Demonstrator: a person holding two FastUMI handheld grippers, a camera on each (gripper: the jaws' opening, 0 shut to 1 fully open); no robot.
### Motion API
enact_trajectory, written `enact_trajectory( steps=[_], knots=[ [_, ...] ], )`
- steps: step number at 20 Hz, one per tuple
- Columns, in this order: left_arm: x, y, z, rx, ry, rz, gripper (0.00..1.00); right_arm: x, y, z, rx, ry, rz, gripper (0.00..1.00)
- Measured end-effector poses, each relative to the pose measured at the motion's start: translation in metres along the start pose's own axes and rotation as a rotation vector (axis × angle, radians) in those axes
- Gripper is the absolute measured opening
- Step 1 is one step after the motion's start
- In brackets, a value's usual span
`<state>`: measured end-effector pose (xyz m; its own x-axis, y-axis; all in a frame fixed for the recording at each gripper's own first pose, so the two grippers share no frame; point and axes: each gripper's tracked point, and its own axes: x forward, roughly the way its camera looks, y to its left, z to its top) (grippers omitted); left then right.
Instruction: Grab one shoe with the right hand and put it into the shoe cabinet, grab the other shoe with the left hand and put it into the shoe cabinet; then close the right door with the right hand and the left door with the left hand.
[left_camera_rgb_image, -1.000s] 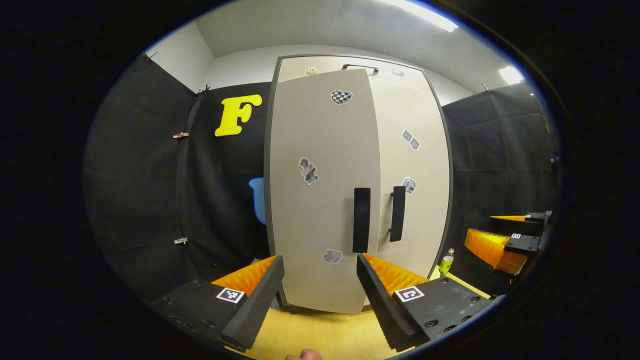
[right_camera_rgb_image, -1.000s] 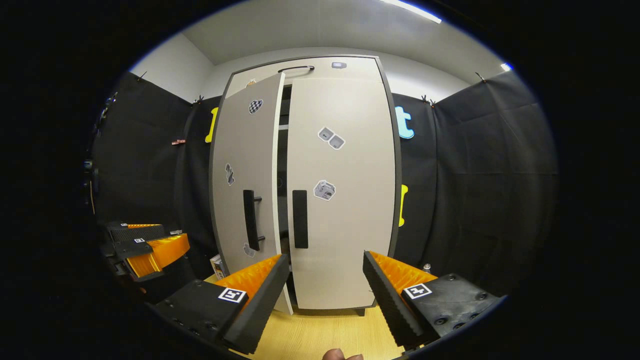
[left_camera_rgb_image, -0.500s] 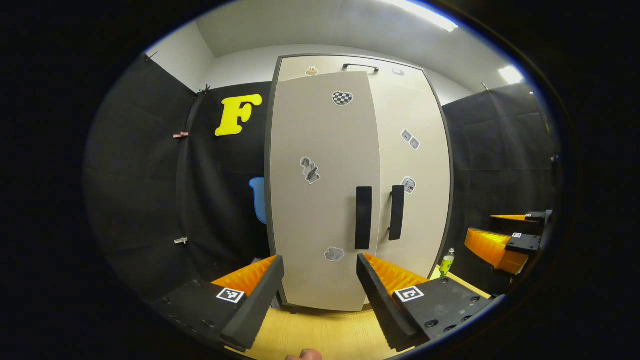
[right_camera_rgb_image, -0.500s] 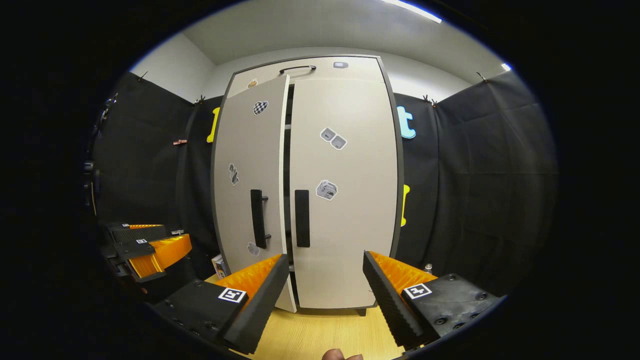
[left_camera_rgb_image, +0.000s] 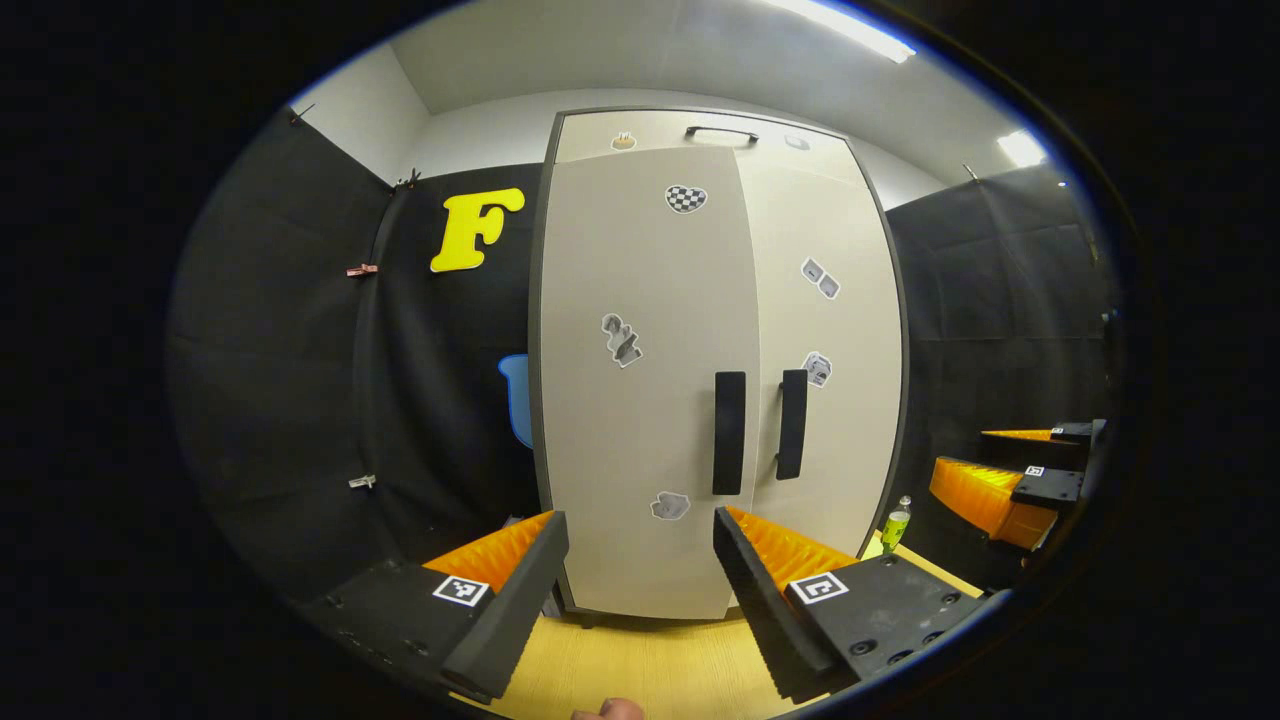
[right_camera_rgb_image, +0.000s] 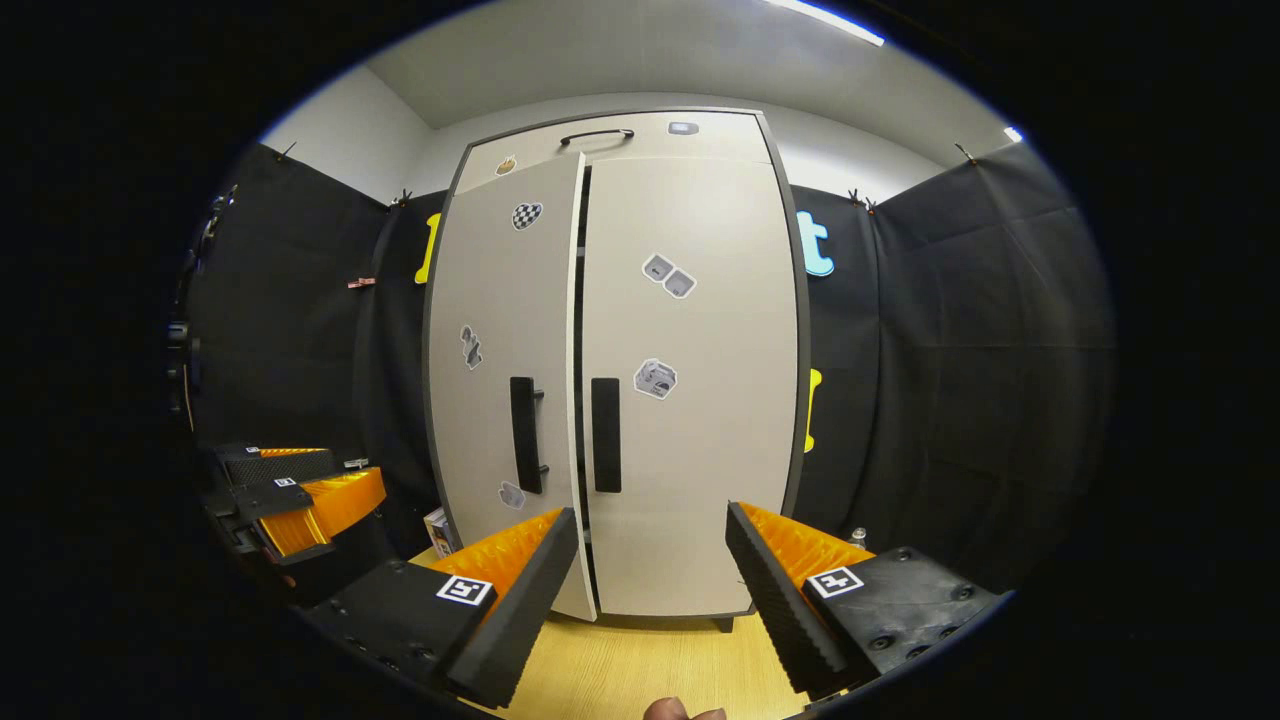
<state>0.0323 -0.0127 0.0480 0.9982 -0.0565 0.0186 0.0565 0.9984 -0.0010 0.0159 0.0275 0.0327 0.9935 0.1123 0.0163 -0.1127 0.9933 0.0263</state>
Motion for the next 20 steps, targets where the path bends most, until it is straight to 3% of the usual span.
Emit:
enact_trajectory(
  steps=[11, 20],
  knots=[
    [0.015, -0.005, -0.002, 0.018, -0.009, -0.006, 0.93, 0.012, -0.004, -0.003, -0.004, -0.010, -0.017, 0.98],
    [0.026, -0.035, -0.006, 0.040, -0.025, -0.006, 0.93, 0.027, -0.019, -0.005, 0.014, -0.032, 0.027, 0.98]
  ],
)
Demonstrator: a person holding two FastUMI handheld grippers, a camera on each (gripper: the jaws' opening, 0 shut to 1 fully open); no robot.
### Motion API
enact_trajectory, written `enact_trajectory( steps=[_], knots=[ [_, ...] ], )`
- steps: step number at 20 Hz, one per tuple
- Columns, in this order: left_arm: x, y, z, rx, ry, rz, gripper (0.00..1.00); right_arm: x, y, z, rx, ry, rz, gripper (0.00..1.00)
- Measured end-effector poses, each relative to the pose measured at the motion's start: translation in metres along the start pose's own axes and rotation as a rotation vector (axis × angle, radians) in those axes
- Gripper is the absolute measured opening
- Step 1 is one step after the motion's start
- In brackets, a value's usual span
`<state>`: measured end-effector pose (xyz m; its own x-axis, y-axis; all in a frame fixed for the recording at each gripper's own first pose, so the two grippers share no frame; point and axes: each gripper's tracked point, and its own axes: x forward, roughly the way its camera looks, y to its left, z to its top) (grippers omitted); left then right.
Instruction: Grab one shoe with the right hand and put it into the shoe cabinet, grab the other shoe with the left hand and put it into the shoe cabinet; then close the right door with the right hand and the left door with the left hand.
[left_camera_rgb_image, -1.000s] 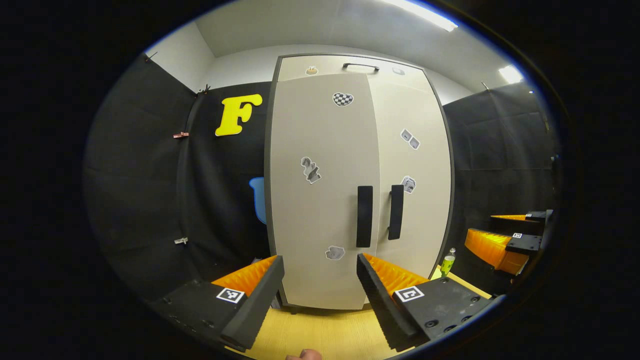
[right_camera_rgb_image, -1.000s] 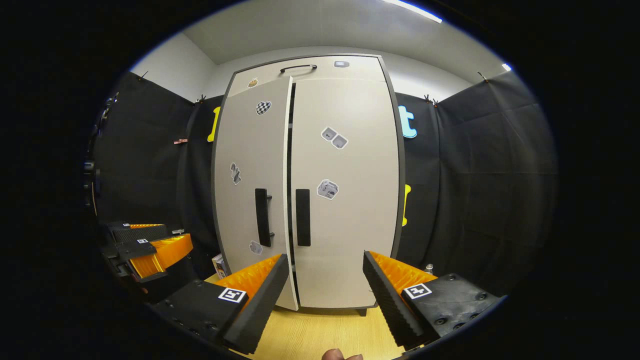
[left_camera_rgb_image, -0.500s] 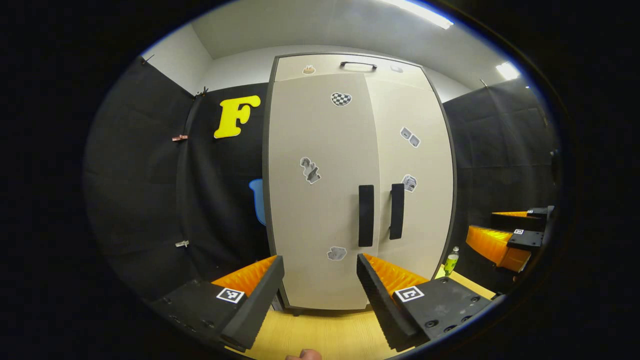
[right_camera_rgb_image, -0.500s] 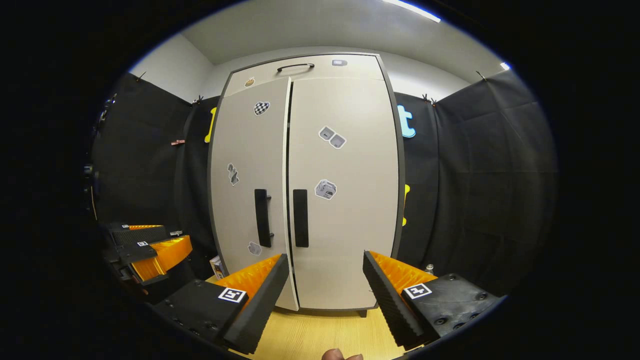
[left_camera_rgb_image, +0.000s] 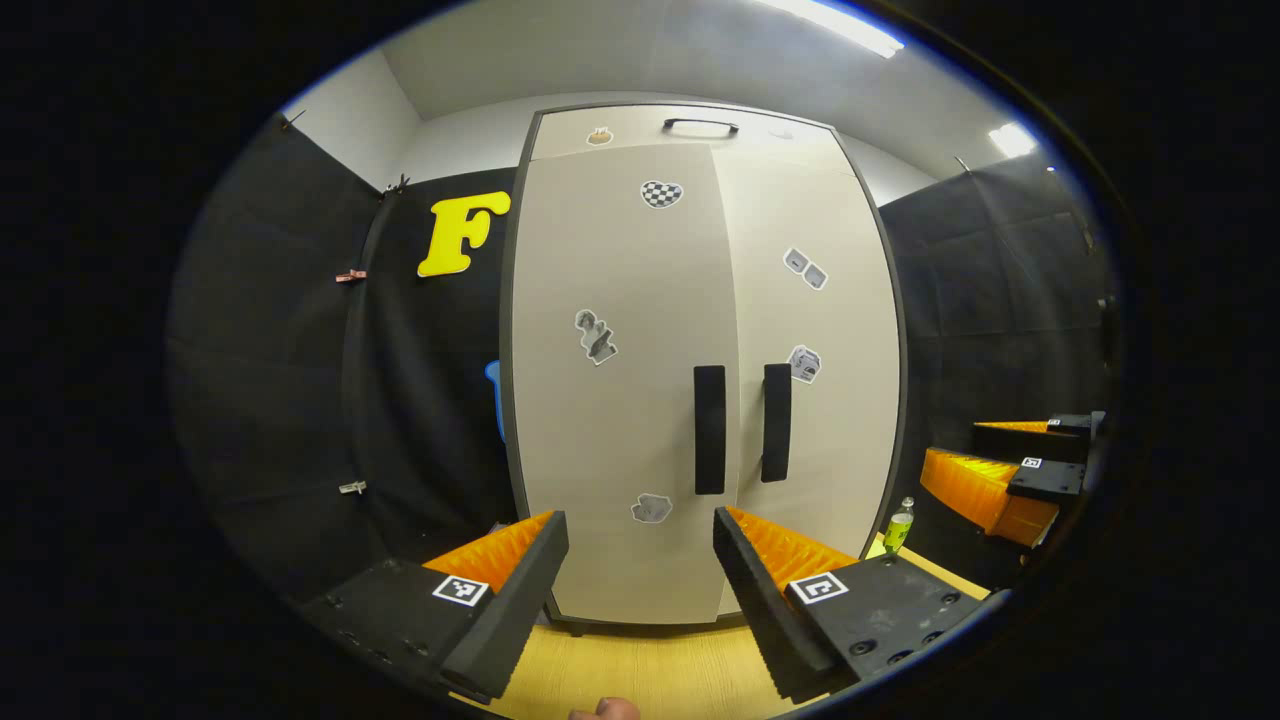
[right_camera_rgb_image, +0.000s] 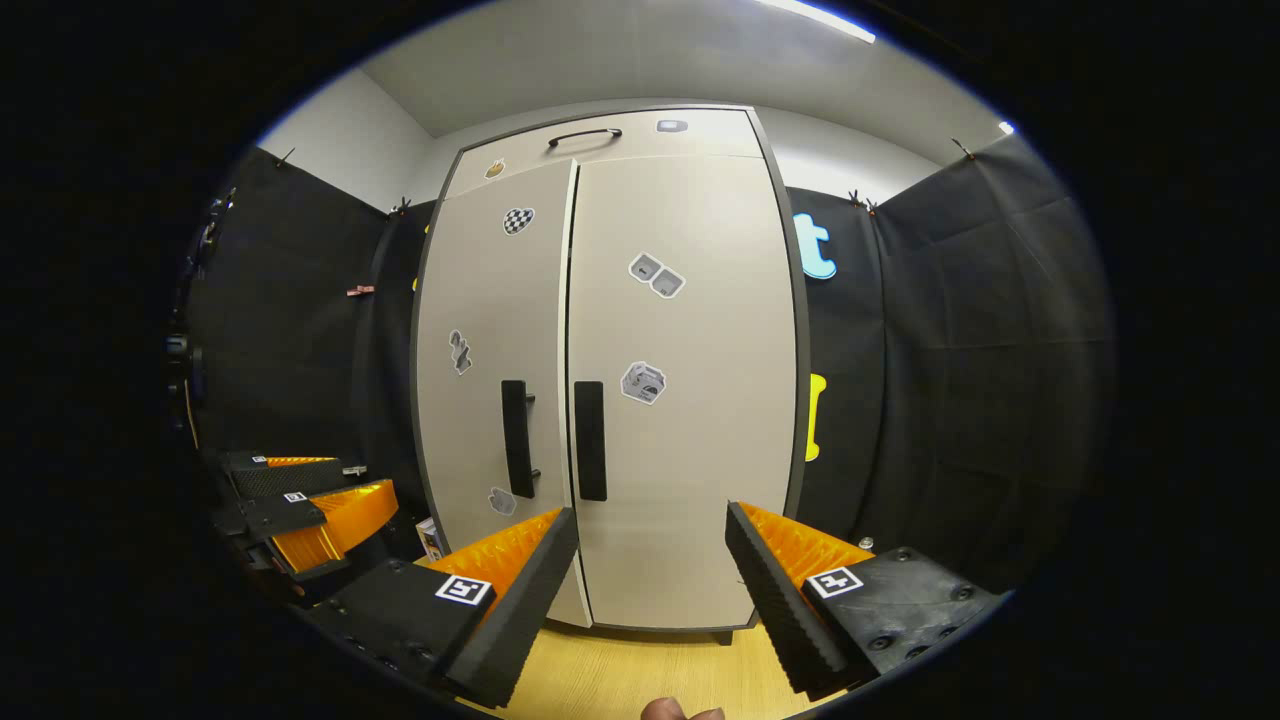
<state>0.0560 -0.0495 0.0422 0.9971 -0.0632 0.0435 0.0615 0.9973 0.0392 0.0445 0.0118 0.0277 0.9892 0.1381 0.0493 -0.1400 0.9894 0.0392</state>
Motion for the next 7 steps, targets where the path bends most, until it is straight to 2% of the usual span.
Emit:
enact_trajectory(
  steps=[4, 7],
  knots=[
    [-0.003, -0.025, 0.002, 0.008, -0.018, -0.021, 0.94, -0.001, -0.004, -0.011, 0.020, 0.019, 0.045, 0.98],
    [-0.004, -0.039, 0.003, 0.008, -0.016, -0.001, 0.93, -0.002, -0.009, -0.017, 0.037, 0.033, 0.089, 0.98]
  ],
)
